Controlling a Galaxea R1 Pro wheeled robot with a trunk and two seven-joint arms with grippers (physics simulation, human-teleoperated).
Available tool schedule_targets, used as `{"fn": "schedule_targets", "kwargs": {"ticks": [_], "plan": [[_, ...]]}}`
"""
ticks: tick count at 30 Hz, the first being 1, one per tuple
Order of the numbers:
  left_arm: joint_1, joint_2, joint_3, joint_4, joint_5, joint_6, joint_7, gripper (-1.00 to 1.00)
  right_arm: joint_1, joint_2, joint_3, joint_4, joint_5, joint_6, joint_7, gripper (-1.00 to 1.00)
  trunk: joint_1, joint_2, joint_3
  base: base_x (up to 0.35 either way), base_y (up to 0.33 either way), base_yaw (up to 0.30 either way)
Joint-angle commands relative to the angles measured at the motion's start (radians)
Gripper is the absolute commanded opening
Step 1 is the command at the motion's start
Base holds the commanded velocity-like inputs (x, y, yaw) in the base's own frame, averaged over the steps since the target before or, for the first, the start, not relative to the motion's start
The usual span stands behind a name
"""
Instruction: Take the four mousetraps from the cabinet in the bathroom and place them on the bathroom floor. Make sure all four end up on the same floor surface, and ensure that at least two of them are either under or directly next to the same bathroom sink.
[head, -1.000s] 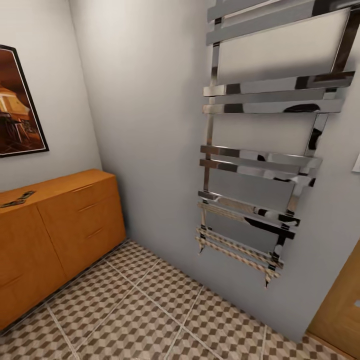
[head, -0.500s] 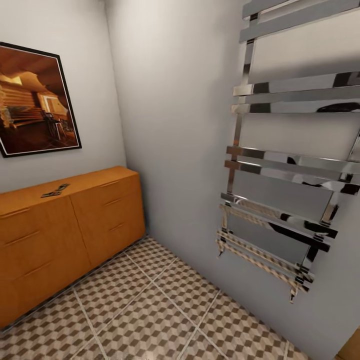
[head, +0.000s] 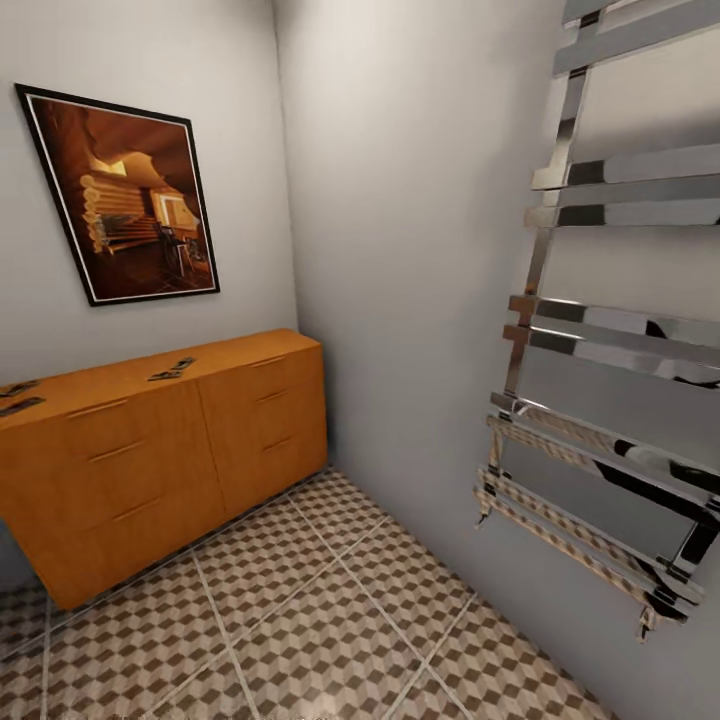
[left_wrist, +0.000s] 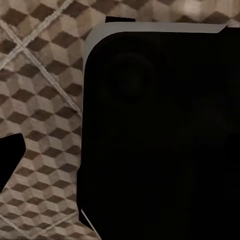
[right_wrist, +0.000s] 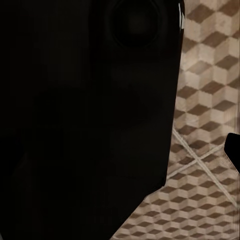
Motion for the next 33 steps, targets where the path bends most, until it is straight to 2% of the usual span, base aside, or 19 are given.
{"fn": "schedule_targets", "kwargs": {"ticks": [1, 33], "plan": [[0.0, 0.0, 0.002, 0.0, 0.006, -0.002, 0.0, 1.0, 0.0, 0.0, 0.001, 0.0, 0.001, 0.0, -0.001, 1.0, 0.0, 0.0, -0.001, 0.0, 0.0, 0.28], [0.0, -0.001, 0.003, -0.001, 0.007, -0.004, 0.0, 1.0, 0.0, 0.001, 0.001, 0.0, 0.001, 0.0, -0.002, 1.0, 0.0, 0.0, -0.001, 0.0, 0.0, 0.28]]}}
